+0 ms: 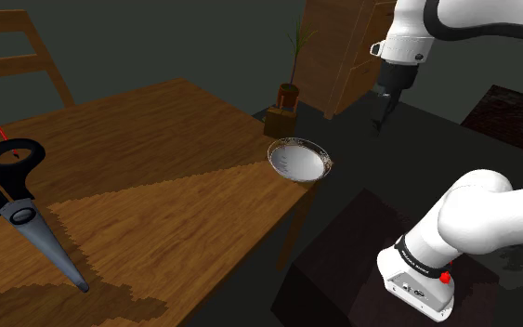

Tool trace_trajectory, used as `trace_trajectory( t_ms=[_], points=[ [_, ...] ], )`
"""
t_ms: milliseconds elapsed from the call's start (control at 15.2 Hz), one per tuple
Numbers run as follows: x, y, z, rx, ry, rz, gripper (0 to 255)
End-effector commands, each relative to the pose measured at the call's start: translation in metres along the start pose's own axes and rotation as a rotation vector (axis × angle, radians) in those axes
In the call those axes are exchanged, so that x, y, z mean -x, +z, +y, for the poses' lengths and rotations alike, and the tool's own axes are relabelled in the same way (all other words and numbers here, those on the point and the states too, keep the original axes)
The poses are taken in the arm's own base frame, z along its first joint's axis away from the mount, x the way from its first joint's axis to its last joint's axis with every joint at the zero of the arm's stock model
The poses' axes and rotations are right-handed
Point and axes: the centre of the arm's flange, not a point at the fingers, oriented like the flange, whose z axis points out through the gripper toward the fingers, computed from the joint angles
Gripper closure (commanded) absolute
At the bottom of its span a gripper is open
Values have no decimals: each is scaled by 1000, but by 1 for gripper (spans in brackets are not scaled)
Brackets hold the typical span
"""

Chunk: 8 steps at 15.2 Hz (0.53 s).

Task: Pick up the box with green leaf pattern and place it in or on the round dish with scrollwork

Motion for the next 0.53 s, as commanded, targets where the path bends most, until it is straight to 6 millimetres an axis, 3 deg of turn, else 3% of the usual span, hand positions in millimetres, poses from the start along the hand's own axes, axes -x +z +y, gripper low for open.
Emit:
trace_trajectory(
  t_ms=[0,462],
  points=[
    [0,0,0,0,0,0,0],
    [-93,-5,-24,35,-3,-15,0]
  ],
)
